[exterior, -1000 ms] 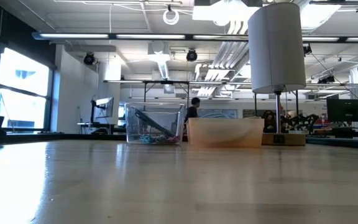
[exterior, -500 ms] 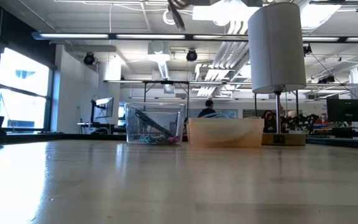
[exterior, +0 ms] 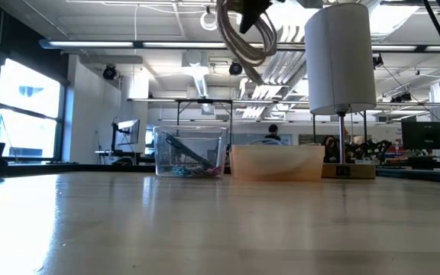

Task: Pick & Place USB Port
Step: Put the light brown hdmi cable into the orange bin

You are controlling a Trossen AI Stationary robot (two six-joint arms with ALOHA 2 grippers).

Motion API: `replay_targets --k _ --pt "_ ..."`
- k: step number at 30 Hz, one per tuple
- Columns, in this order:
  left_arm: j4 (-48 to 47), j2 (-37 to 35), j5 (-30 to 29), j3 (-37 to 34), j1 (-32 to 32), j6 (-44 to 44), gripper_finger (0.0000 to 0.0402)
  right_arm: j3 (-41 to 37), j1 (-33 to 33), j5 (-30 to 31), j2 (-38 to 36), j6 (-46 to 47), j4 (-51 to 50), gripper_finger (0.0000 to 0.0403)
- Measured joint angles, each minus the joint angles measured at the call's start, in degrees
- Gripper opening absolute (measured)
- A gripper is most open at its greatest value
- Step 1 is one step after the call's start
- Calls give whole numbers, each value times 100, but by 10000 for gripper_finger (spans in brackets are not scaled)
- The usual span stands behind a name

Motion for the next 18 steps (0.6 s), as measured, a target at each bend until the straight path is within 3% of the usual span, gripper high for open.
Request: replay_targets --k 8,14,18 --pt "-447 330 91 -2 0 -9 136 0 -547 -399 238 130 -341 14" --pt "-776 529 105 -2 -2 -99 136 0 -820 -244 633 424 -637 14" --pt "-983 577 105 -4 -2 -146 136 0 -895 197 833 755 -779 14"
